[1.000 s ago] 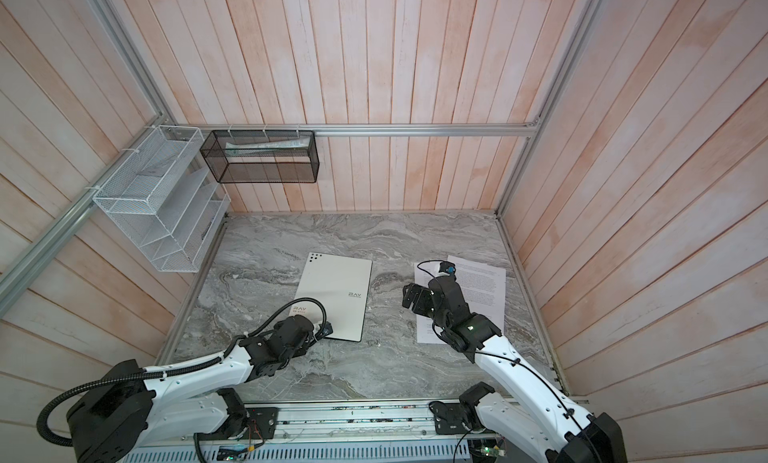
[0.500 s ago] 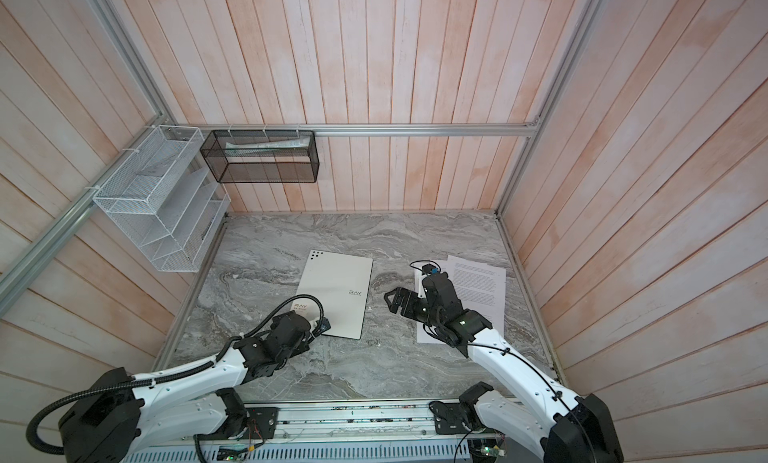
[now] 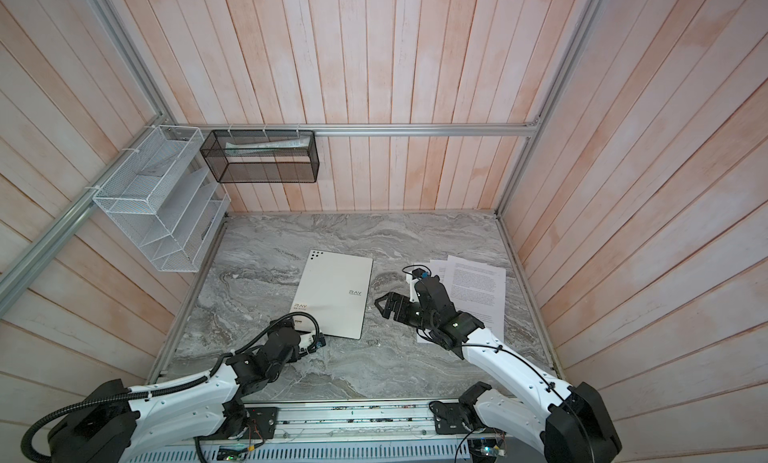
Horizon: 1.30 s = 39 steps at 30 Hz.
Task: Put the files into the folder
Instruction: 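Grip the white folder's near edge with the left gripper and lift it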
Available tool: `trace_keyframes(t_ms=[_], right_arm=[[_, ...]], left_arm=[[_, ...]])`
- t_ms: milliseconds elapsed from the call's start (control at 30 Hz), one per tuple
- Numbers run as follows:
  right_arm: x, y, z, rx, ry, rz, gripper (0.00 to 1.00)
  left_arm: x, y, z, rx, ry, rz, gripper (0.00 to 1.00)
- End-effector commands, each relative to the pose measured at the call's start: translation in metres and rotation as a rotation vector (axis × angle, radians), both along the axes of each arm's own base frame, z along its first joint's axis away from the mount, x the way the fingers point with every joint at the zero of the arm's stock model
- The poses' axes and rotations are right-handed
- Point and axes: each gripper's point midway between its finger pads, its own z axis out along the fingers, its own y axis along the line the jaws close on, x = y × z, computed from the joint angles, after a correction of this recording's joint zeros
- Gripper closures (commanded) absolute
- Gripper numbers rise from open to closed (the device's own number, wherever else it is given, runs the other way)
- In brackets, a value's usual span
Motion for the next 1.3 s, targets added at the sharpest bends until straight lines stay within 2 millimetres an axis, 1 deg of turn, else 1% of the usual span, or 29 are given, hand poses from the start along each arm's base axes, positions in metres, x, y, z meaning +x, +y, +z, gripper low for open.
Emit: trace_keyframes(t_ms=[0, 167, 267, 333, 500, 667, 967, 1033, 1133, 1267], right_arm=[[-0.001, -0.002, 0.0, 0.009, -0.008, -0.026, 0.02], [0.0, -0.004, -0.001, 0.015, -0.011, -0.04, 0.02], [0.0, -0.002, -0.002, 0.016, -0.01, -0.039, 0.02], [0.0, -0.001, -0.003, 0.016, -0.007, -0.04, 0.02], [-0.002, 0.001, -0.004, 0.015, 0.0, -0.032, 0.02], [-0.003, -0.002, -0.005, 0.01, -0.006, -0.038, 0.02], [-0.002, -0.002, -0.005, 0.006, -0.016, -0.037, 0.02], [0.0, -0.001, -0.002, 0.007, -0.022, -0.033, 0.02], [0.0, 0.0, 0.0, 0.006, -0.024, -0.029, 0.02], [0.001, 0.0, 0.001, 0.01, -0.03, -0.031, 0.02]], left_arm=[[0.005, -0.006, 0.009, 0.025, -0.099, -0.08, 0.15], [0.004, -0.008, 0.009, 0.041, -0.16, -0.134, 0.19], [0.008, -0.013, 0.019, 0.02, -0.196, -0.142, 0.22], [0.01, -0.017, 0.025, 0.007, -0.207, -0.143, 0.23], [0.012, -0.02, 0.03, -0.001, -0.214, -0.149, 0.24], [0.009, -0.022, 0.023, 0.007, -0.206, -0.177, 0.24], [0.007, -0.026, 0.016, 0.043, -0.198, -0.232, 0.24], [0.008, -0.028, 0.016, 0.05, -0.194, -0.237, 0.23], [0.006, -0.028, 0.009, 0.086, -0.17, -0.26, 0.21], [0.011, -0.032, 0.011, 0.095, -0.181, -0.261, 0.19]])
